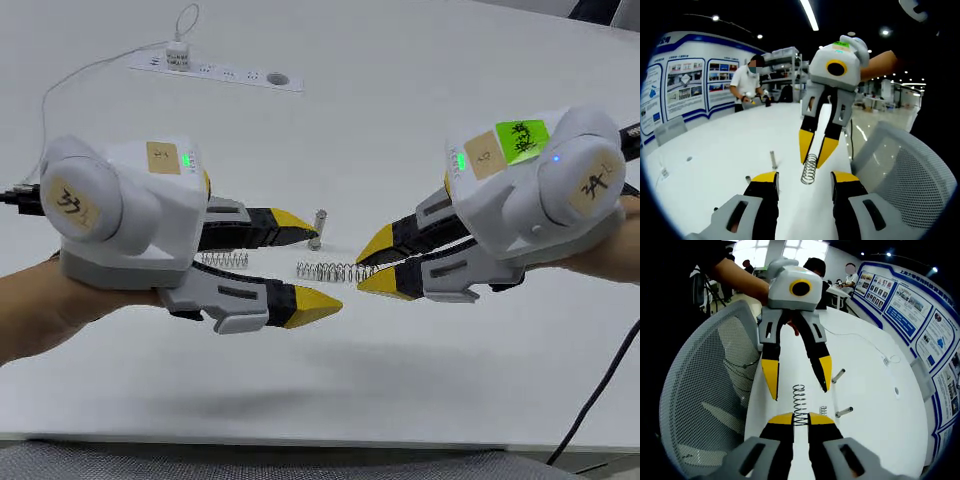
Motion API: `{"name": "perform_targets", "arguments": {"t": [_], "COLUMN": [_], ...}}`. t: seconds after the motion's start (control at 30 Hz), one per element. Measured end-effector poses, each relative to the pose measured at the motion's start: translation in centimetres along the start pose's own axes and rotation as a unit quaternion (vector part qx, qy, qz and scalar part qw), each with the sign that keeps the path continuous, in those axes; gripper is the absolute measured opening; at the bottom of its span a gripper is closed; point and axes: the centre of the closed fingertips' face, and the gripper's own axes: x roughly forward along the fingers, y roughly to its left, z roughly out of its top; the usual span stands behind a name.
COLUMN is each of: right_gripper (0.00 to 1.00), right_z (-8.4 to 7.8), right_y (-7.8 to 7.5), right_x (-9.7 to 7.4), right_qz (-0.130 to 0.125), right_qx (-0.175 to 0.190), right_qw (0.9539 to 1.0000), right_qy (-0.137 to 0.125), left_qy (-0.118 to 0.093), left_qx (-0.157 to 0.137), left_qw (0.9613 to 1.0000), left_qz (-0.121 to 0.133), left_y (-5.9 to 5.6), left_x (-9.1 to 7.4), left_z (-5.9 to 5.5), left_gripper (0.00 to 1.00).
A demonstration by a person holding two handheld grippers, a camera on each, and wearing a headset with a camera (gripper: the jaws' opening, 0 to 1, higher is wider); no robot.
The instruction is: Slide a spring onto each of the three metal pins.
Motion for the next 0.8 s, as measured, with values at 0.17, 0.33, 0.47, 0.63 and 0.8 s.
{"name": "perform_targets", "arguments": {"t": [0.17, 0.33, 0.47, 0.63, 0.8], "right_gripper": [0.10, 0.10, 0.10, 0.10, 0.10], "right_z": [0.11, 0.08, 0.19, 0.25, 0.19], "right_y": [0.53, 0.64, 0.56, 0.36, 0.26], "right_x": [0.38, 0.53, 0.49, 0.61, 0.65], "right_qz": [0.009, 0.011, 0.013, 0.013, 0.014], "right_qx": [-0.003, -0.002, -0.001, 0.001, 0.002], "right_qw": [1.0000, 0.9999, 0.9999, 0.9999, 0.9999], "right_qy": [-0.001, 0.000, -0.001, -0.002, 0.001], "left_qy": [0.010, 0.014, 0.014, 0.019, 0.027], "left_qx": [0.005, 0.006, 0.005, 0.011, 0.021], "left_qw": [0.9999, 0.9998, 0.9998, 0.9996, 0.9994], "left_qz": [-0.003, -0.008, -0.008, -0.015, -0.013], "left_y": [-0.12, -0.29, -0.23, -0.44, -0.31], "left_x": [0.29, 0.38, 0.30, 0.38, 0.53], "left_z": [-0.49, -0.65, -0.68, -0.85, -0.98], "left_gripper": [0.32, 0.24, 0.21, 0.14, 0.12]}}
